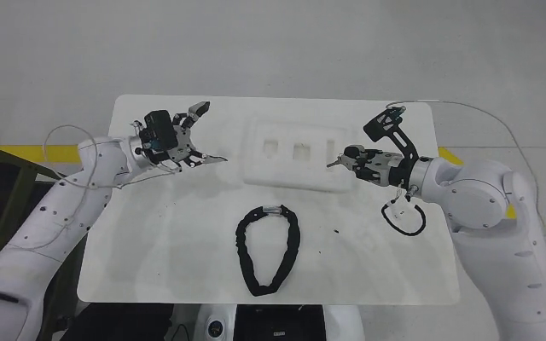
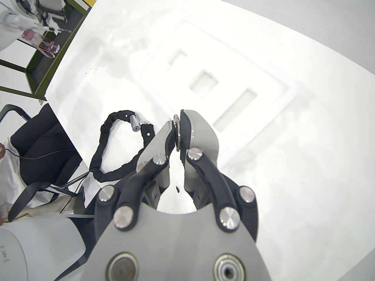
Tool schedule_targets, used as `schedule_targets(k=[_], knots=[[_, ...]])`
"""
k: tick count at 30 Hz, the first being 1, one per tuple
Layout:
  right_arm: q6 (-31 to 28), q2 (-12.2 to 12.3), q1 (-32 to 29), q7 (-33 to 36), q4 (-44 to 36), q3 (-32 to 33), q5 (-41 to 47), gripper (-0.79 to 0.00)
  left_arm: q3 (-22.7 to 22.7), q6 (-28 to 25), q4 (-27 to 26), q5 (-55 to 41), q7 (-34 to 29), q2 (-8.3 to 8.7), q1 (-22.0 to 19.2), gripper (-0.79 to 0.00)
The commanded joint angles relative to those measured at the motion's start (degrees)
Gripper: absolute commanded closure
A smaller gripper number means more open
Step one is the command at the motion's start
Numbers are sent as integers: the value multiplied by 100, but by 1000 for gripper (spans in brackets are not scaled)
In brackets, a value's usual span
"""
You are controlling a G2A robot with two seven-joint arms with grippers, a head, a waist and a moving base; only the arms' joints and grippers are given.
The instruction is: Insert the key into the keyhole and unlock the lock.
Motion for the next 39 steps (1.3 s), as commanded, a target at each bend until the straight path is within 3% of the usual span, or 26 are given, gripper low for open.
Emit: schedule_targets(k=[1,7,19,25,34,39], knots=[[0,0,0,0,0,0,0,0,67,-104,-166,65,-92,-25,52,-785],[0,0,0,0,0,0,0,0,338,-547,-677,556,-41,-99,117,-785],[0,0,0,0,0,0,0,0,636,-1188,-1203,1413,-144,-149,231,-785],[0,0,0,0,0,0,0,0,808,-1462,-1134,1764,-265,-190,200,-785],[0,0,0,0,0,0,0,0,1043,-1640,-764,1108,-1070,-318,156,-785],[0,0,0,0,0,0,0,0,1040,-1640,-752,1059,-1104,-323,150,-785]])
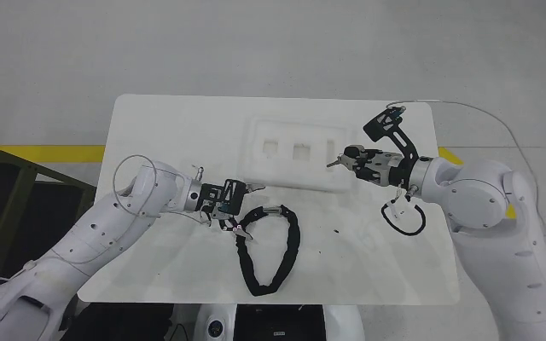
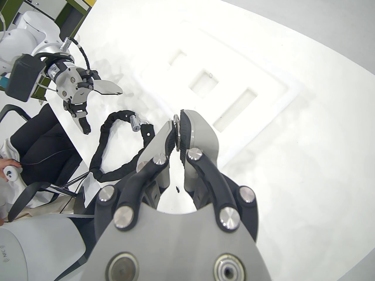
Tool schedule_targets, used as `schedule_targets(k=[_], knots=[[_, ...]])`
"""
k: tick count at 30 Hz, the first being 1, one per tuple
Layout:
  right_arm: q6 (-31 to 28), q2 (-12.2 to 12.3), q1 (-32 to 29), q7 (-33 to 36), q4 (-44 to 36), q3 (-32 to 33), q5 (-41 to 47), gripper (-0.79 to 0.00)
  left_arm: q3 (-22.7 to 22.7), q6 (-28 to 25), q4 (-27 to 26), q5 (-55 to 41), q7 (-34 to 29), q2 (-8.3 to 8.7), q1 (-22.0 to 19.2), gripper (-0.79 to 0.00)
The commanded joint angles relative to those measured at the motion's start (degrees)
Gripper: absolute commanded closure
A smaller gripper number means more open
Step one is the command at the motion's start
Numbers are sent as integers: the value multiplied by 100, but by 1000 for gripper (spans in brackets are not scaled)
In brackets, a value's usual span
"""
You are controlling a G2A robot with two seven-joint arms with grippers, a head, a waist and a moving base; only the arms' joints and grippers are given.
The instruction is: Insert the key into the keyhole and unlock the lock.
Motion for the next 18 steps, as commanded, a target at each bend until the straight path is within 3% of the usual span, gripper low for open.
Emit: schedule_targets(k=[1,15,18], knots=[[0,0,0,0,0,0,0,0,0,0,-2,7,5,1,1,-785],[0,0,0,0,0,0,0,0,0,0,-2,7,5,1,1,-785],[0,0,0,0,0,0,0,0,35,8,27,9,-330,-8,130,-785]])
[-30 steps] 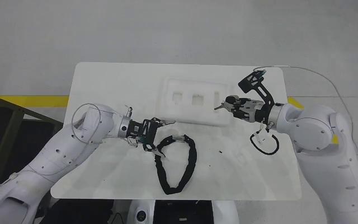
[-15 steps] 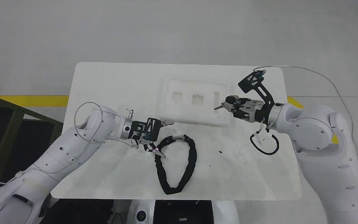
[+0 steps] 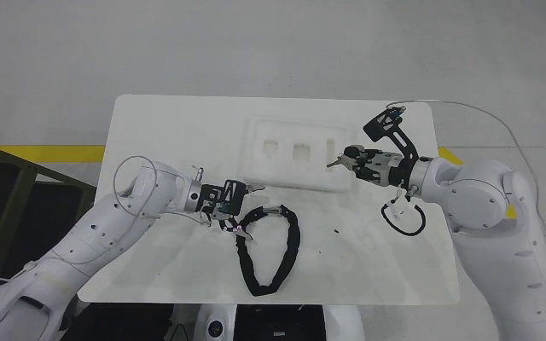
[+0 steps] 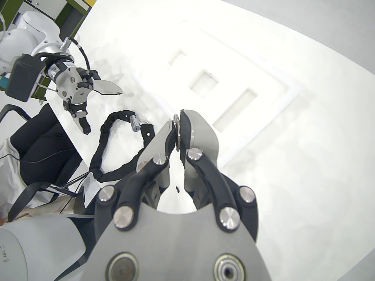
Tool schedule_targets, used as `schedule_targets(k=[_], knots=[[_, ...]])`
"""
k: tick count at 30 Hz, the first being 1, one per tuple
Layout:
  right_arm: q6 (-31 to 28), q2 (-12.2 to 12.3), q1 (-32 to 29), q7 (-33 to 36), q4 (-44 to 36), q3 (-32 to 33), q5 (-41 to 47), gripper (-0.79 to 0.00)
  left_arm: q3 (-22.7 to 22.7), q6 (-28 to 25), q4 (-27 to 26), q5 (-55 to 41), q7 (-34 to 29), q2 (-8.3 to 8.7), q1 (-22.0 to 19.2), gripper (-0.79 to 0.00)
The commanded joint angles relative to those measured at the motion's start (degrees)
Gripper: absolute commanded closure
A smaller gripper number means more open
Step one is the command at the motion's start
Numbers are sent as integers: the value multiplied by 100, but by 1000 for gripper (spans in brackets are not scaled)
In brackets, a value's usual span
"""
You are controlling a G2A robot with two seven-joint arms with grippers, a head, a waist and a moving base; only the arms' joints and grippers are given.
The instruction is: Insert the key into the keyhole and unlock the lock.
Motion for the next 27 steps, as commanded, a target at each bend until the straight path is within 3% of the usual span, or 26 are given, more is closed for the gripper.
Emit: schedule_targets(k=[1,16,27], knots=[[0,0,0,0,0,0,0,0,31,-41,-15,31,-266,-10,46,-785],[0,0,0,0,0,0,0,0,244,97,-85,-791,-1816,-289,-27,-785],[0,0,0,0,0,0,0,0,286,201,-22,-1008,-2321,-478,-67,-770]])
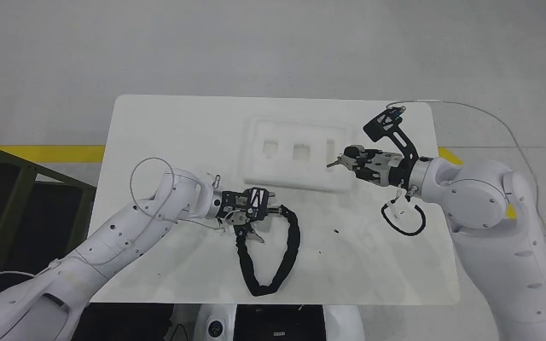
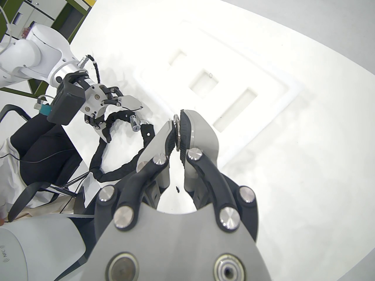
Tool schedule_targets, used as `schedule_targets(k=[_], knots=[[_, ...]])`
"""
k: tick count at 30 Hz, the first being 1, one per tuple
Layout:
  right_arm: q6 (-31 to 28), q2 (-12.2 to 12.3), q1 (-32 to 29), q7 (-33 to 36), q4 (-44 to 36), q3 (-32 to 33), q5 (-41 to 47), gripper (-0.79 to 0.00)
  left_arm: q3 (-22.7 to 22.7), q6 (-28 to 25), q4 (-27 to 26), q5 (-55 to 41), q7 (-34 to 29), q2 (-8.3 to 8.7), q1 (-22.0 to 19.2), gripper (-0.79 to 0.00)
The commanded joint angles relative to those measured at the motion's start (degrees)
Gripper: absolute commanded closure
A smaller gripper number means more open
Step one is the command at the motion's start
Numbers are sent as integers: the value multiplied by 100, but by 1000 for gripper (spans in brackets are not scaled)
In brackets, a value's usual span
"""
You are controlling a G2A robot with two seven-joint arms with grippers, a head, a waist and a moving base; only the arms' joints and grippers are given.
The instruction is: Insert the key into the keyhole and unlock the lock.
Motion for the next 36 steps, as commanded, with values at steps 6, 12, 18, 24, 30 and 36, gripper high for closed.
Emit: schedule_targets(k=[6,12,18,24,30,36], knots=[[0,0,0,0,0,0,0,0,-21,-1,91,34,-122,-66,8,-668],[0,0,0,0,0,0,0,0,-55,71,144,83,-169,-113,39,-610],[0,0,0,0,0,0,0,0,-107,180,246,43,-229,-164,73,-379],[0,0,0,0,0,0,0,0,-152,225,366,-49,-246,-219,104,-354],[0,0,0,0,0,0,0,0,-163,229,427,-65,-235,-276,130,-351],[0,0,0,0,0,0,0,0,-204,279,477,-89,-219,-332,126,-194]])
